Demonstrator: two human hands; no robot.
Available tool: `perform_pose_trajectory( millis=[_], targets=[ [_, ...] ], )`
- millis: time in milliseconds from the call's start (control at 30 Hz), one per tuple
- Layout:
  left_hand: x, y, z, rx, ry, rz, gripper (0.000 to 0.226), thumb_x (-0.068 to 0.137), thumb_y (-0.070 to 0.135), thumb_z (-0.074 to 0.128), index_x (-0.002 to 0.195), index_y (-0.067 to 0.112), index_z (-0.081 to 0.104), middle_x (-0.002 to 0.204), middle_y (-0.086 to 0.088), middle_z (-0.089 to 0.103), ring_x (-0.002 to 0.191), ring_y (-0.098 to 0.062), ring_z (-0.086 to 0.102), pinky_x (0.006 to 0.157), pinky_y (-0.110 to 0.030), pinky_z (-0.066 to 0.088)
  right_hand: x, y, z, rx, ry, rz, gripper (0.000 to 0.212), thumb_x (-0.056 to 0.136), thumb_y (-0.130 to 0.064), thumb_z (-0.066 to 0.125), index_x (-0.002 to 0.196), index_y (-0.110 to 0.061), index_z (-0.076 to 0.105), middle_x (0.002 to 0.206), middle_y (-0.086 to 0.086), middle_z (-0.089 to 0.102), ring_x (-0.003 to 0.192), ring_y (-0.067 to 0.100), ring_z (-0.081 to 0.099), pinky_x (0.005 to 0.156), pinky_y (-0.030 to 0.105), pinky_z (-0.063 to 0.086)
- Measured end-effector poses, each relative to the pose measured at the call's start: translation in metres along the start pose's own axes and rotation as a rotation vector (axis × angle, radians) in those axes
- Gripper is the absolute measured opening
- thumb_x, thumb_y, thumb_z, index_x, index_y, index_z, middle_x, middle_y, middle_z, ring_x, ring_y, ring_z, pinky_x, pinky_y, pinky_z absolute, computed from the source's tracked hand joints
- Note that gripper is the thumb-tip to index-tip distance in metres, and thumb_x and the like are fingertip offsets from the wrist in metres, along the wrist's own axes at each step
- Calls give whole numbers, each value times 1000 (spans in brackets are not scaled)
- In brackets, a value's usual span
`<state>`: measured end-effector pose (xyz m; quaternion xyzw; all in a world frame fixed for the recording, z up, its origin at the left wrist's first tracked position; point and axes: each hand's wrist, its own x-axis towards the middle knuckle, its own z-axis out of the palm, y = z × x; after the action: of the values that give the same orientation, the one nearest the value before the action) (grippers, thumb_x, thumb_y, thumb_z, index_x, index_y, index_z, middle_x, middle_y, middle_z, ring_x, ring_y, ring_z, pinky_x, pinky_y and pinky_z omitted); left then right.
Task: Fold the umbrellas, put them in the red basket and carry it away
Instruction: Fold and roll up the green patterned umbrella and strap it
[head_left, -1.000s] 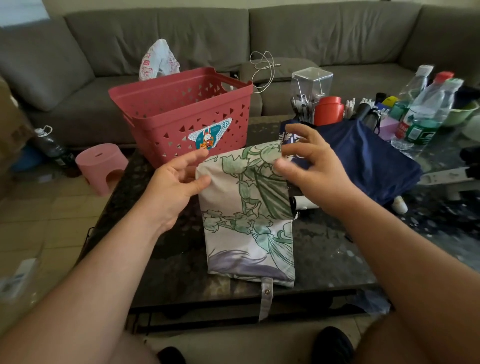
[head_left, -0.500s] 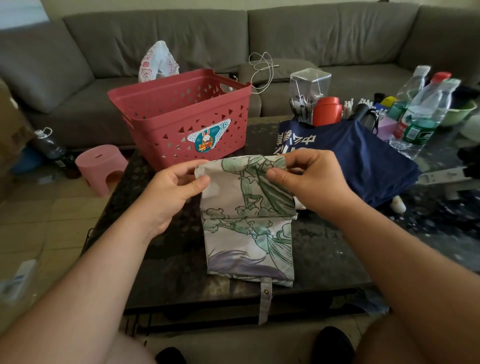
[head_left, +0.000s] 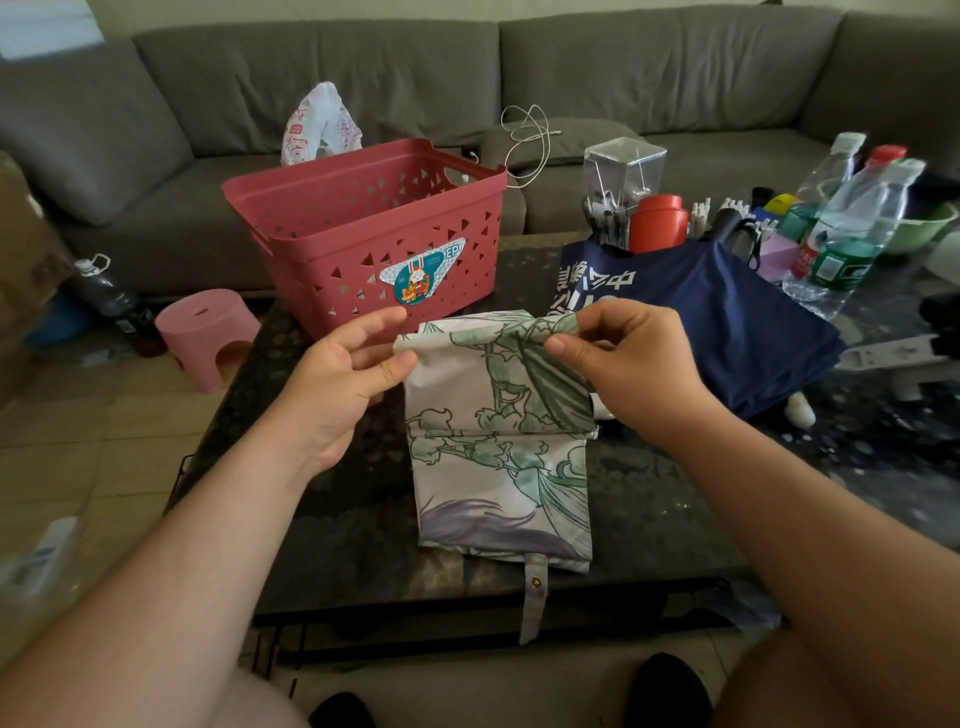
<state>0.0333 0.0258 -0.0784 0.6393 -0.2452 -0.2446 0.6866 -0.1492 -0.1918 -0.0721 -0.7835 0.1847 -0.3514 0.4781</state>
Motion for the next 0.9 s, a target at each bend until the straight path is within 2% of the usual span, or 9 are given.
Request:
perform_pose_trajectory(
  millis=[100,233,333,433,533,667,767,833,900],
  targets=[
    [-1,-1,-3,15,-42,81,60,85,-8,74,133,27,65,109,-2,80,109,-10,73,90,-21,56,0,-3,0,-10,9,-5,13,83,-27,88,86,-20,78,76,0,76,68,19,69,70,54,62],
    [-3,-3,-1,216,66,223,53,88,-11,74,121,31,72,104,2,81,105,-13,75,100,-30,57,1,-6,1,14,12,18,17,86,-16,85,83,-30,77,77,-8,77,72,11,73,75,53,64],
    [-2,-6,0,234,91,253,50,90,-10,73,117,32,73,106,4,81,105,-12,75,100,-29,58,0,-9,2,3,10,19,23,86,-12,84,80,-31,73,75,-7,76,68,15,72,72,54,64],
    [-2,-8,-1,224,48,250,52,88,-5,77,124,32,71,110,2,79,105,-12,73,97,-28,58,-3,-12,-1,32,4,1,28,85,-9,85,83,-29,65,82,4,77,73,35,73,69,58,61],
    [-3,-8,-4,281,14,270,60,81,0,85,128,35,68,103,7,70,95,-8,67,90,-23,58,-7,-21,-6,69,-41,-9,34,85,-8,84,100,-30,62,85,3,78,70,23,69,71,56,61],
    [-3,-10,-9,384,10,352,40,82,4,86,94,42,78,117,9,68,115,-16,66,105,-41,54,-15,-20,-10,111,-138,-44,37,85,-9,85,113,-27,68,90,4,78,86,17,73,85,58,60],
    [-9,-10,-6,318,-46,322,28,87,2,80,86,29,77,103,9,77,104,-11,71,97,-36,58,-20,-11,-16,-116,-271,-141,72,78,-32,91,139,-38,54,125,-11,71,125,8,63,110,46,49],
    [-13,-10,-4,313,-68,303,17,85,14,81,86,30,77,92,9,77,91,-9,70,83,-27,58,-24,-5,-17,-327,-369,-183,100,69,-49,91,153,-42,38,139,-20,58,136,7,50,114,42,44],
    [-16,-11,-5,296,-76,308,12,80,25,80,85,36,78,85,11,75,83,-8,66,76,-24,56,-30,9,-13,-440,-414,-221,111,66,-58,87,159,-39,29,144,-17,53,139,11,44,114,42,42]
  ],
)
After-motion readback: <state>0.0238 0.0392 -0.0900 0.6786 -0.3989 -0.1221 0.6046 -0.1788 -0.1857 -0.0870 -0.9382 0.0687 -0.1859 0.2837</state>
